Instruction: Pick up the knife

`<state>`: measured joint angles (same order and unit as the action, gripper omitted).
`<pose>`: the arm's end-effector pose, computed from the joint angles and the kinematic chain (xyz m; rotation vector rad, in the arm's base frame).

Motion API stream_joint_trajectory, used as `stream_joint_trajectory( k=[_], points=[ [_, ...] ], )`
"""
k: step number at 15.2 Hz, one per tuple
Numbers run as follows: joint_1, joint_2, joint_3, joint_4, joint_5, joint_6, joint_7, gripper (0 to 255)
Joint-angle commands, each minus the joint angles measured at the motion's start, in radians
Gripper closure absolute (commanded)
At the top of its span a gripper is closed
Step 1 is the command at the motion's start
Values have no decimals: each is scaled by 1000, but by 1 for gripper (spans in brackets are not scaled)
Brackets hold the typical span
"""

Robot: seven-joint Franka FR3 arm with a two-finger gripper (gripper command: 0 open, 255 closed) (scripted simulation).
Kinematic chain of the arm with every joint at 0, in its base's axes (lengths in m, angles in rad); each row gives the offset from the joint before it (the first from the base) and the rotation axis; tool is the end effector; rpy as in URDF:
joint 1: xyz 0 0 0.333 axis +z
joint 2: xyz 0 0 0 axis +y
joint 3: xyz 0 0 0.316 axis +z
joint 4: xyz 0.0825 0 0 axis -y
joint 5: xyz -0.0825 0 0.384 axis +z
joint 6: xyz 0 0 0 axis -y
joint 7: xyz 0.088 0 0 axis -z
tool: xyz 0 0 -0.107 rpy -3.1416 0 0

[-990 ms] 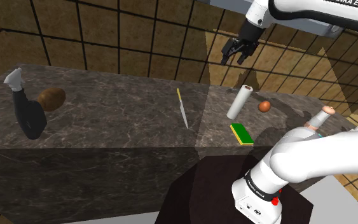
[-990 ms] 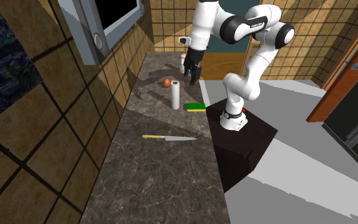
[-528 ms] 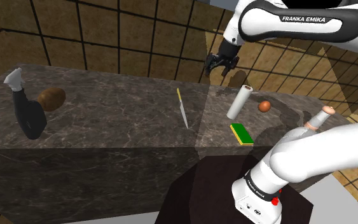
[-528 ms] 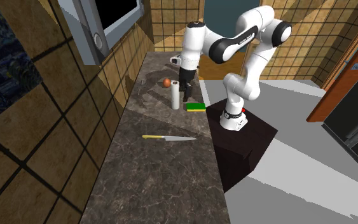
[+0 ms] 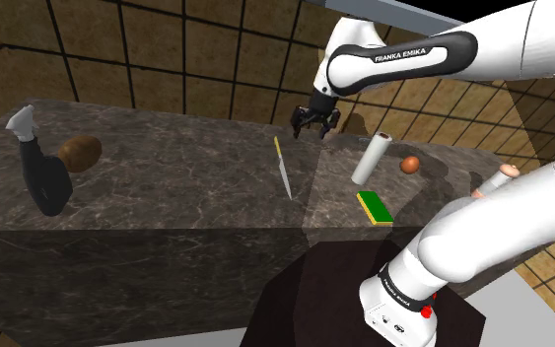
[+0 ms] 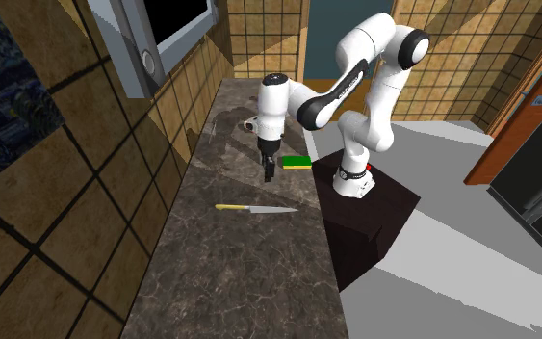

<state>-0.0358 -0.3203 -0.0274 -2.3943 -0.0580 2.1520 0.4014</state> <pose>0.4500 -0.0312 0.4462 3.0387 -0.6693 0.1305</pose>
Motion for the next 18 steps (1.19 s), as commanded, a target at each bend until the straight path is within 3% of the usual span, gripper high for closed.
stream_joint_trajectory(
  k=[1,9,18],
  points=[
    [1,65,6,10,8,43,29,0],
    [4,359,14,88,41,211,121,0],
    [4,441,14,65,42,315,124,0]
  ],
)
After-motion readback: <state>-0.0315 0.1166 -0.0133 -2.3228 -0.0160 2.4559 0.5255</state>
